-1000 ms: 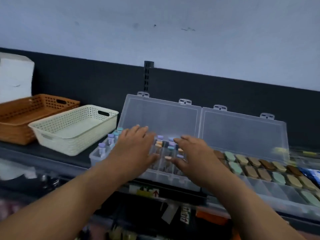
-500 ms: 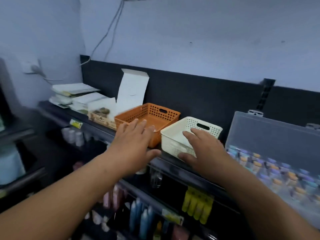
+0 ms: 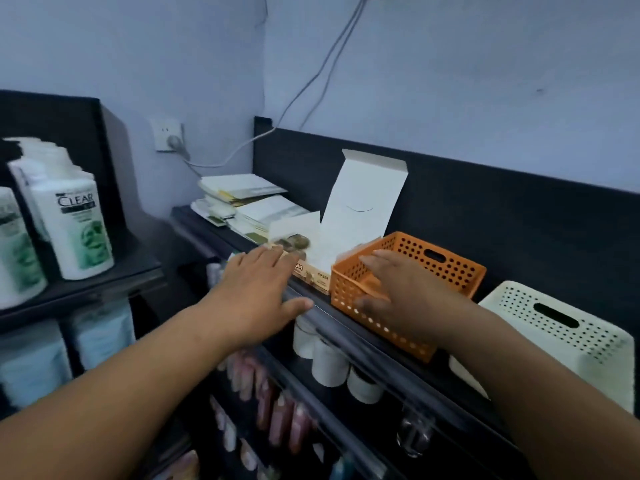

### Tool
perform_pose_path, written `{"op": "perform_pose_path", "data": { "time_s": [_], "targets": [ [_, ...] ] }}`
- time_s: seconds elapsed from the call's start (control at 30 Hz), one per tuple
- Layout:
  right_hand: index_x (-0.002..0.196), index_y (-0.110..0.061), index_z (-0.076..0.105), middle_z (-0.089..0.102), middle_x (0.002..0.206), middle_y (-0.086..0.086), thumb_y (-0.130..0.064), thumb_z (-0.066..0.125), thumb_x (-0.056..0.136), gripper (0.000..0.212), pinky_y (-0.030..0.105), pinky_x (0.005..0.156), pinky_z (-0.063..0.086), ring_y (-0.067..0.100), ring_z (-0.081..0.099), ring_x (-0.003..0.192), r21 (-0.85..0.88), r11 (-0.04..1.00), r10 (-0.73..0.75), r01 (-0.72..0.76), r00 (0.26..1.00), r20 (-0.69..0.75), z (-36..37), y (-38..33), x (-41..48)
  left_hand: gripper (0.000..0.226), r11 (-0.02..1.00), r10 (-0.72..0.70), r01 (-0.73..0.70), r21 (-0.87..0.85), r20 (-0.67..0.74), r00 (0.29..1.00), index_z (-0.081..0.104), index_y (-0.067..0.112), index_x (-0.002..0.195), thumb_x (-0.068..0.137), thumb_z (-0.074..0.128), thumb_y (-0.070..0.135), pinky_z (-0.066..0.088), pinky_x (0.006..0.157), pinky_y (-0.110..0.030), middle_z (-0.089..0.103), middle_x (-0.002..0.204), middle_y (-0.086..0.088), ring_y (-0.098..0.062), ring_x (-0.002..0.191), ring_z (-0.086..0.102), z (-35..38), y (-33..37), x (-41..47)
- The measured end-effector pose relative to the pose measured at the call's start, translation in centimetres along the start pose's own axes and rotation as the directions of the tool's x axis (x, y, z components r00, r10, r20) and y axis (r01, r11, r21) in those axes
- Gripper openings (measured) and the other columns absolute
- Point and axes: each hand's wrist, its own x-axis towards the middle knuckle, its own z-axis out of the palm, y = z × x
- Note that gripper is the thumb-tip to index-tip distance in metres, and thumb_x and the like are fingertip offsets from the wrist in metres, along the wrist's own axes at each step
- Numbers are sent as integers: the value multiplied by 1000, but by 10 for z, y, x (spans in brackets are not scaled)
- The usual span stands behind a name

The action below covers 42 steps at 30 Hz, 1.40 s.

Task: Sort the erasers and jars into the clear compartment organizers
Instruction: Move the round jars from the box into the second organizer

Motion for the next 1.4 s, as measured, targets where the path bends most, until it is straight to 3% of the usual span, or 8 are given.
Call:
{"op": "perform_pose_path", "data": {
  "time_s": [0.4, 0.57, 0.67, 0.8, 0.9, 1.07, 1.23, 1.4],
  "targets": [
    [149, -29, 28, 24, 156, -8, -48, 55, 93, 65, 30, 109, 32, 14, 35, 137, 85, 989, -126, 119, 988, 85, 9, 18, 180, 59, 996, -60, 63, -68, 54, 997, 35, 24, 142, 92, 48, 52, 35, 107, -37, 45, 142, 0, -19, 129, 42, 36, -67, 135],
    [146, -32, 33, 32, 152, -9, -47, 59, 91, 63, 29, 106, 35, 14, 38, 134, 59, 998, -31, 24, 993, 115, 18, 39, 226, 39, 985, 55, -25, -173, 172, 984, 52, 33, 123, 88, 53, 49, 45, 90, -33, 57, 123, 4, -19, 109, 54, 63, -79, 197],
    [145, -32, 36, 39, 147, -7, -45, 62, 89, 62, 28, 100, 37, 15, 45, 128, 49, 994, 89, -97, 986, 144, 22, 54, 246, 46, 979, 133, -83, -188, 269, 954, 49, 33, 129, 87, 55, 49, 43, 90, -31, 53, 128, 6, -18, 114, 51, 79, -83, 231],
    [143, -29, 38, 60, 115, -12, -43, 64, 88, 62, 26, 88, 44, 13, 53, 113, 35, 969, 226, -244, 935, 274, 38, 67, 267, 49, 956, 281, -223, -189, 387, 878, 48, 30, 135, 89, 56, 47, 41, 93, -28, 48, 136, 6, -18, 119, 49, 93, -92, 258],
    [145, -25, 37, 50, 86, -18, -42, 65, 88, 66, 21, 71, 38, 11, 51, 96, -6, 954, 283, -300, 894, 347, 51, 67, 280, 40, 930, 358, -280, -237, 416, 836, 55, 31, 129, 90, 57, 42, 41, 85, -25, 50, 130, 2, -18, 113, 53, 101, -102, 271],
    [146, -25, 35, 56, 127, -9, -40, 68, 85, 71, 25, 89, 42, 16, 52, 117, -108, 929, 368, -354, 856, 363, 60, 62, 294, 35, 881, 466, -374, -292, 392, 793, 56, 38, 123, 90, 57, 45, 38, 81, -25, 57, 113, 8, -14, 106, 52, 109, -111, 281],
    [147, -22, 35, 49, 137, 1, -30, 68, 85, 70, 31, 92, 47, 23, 51, 119, -307, 890, 438, -336, 814, 380, 66, 57, 311, 34, 841, 520, -430, -329, 265, 812, 54, 37, 124, 93, 50, 49, 29, 96, -29, 62, 114, 8, -16, 112, 51, 115, -109, 294],
    [131, -14, 50, 48, 130, 7, -23, 69, 82, 53, 33, 88, 50, 27, 55, 112, -415, 839, 506, -352, 786, 355, 74, 58, 319, 42, 839, 543, -457, -295, 391, 743, 55, 36, 122, 89, 45, 60, 21, 109, -35, 59, 119, 4, -22, 129, 32, 122, -114, 298]
  ]
}}
